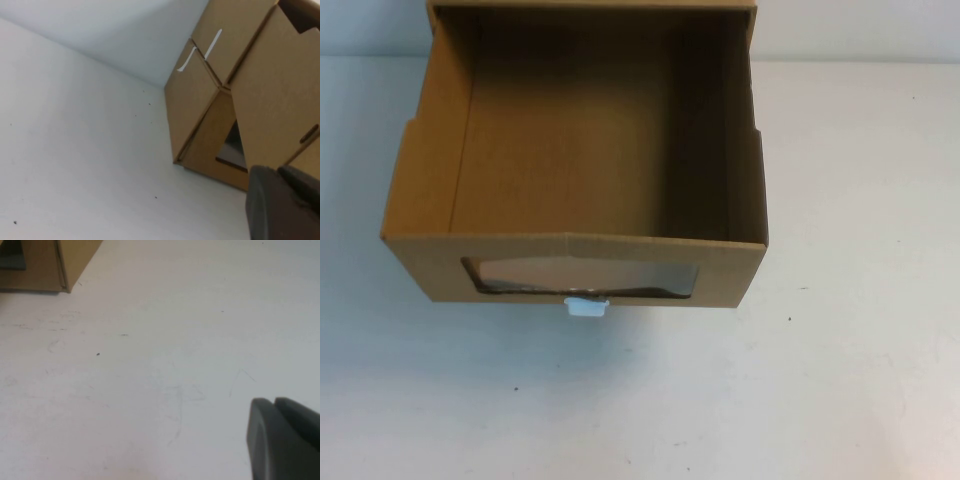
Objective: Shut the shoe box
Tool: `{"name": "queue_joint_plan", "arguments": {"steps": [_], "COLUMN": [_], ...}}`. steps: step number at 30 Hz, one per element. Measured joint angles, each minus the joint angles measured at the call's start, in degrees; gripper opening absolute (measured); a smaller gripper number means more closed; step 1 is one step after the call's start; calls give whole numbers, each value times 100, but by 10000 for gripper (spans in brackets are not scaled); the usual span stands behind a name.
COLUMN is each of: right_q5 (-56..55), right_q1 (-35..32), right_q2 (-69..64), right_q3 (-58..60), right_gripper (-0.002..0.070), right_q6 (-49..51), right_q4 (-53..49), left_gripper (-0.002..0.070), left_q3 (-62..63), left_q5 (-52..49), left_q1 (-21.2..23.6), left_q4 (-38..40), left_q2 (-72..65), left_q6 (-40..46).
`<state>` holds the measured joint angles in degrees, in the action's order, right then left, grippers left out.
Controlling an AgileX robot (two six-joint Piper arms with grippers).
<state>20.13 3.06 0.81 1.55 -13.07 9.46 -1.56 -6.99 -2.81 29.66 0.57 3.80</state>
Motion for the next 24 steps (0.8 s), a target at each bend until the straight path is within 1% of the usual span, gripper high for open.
{"name": "queue_joint_plan", "arguments": {"steps": [5,8,12,15,18,21,24], "right_q5": [0,0,0,0,0,0,0], "right_q1": [0,0,0,0,0,0,0], "right_q2": [0,0,0,0,0,0,0], "right_q3": [0,0,0,0,0,0,0], "right_gripper": [-13,-13,-13,-13,-13,-13,-13], "right_q6": [0,0,0,0,0,0,0], "right_q4": [0,0,0,0,0,0,0], "left_gripper": [-5,-5,-5,-5,-5,-5,-5], "left_q3": [0,0,499,1308,2233,3352,4524], "left_q5": [0,-48,-645,-1282,-1952,-2544,-2926], "left_q1": [0,0,0,0,0,0,0], "left_q4": [-27,246,367,173,-85,-242,-204], "left_q2": [0,0,-121,-724,-1726,-2799,-3870], "left_q6": [214,251,292,325,409,854,1568]}}
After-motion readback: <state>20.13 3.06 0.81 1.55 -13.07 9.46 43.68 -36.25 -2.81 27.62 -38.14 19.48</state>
